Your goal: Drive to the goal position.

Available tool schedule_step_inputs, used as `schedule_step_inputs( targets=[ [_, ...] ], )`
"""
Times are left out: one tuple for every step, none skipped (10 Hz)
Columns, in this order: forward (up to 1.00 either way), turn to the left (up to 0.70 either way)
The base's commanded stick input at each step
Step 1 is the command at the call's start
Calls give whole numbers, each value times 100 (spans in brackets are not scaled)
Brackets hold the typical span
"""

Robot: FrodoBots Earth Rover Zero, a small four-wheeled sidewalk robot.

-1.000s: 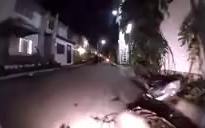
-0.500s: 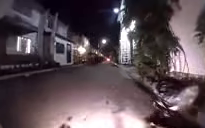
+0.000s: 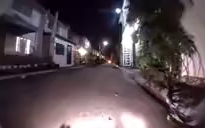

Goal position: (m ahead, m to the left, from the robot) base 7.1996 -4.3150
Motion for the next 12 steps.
schedule_step_inputs(
  targets=[
    [70, 0],
    [70, 0],
    [70, 0],
    [70, 0],
    [70, 0],
    [70, 0],
    [70, 0],
    [70, 0],
    [70, 0],
    [70, 0],
    [70, 0],
    [70, 0]
  ],
)
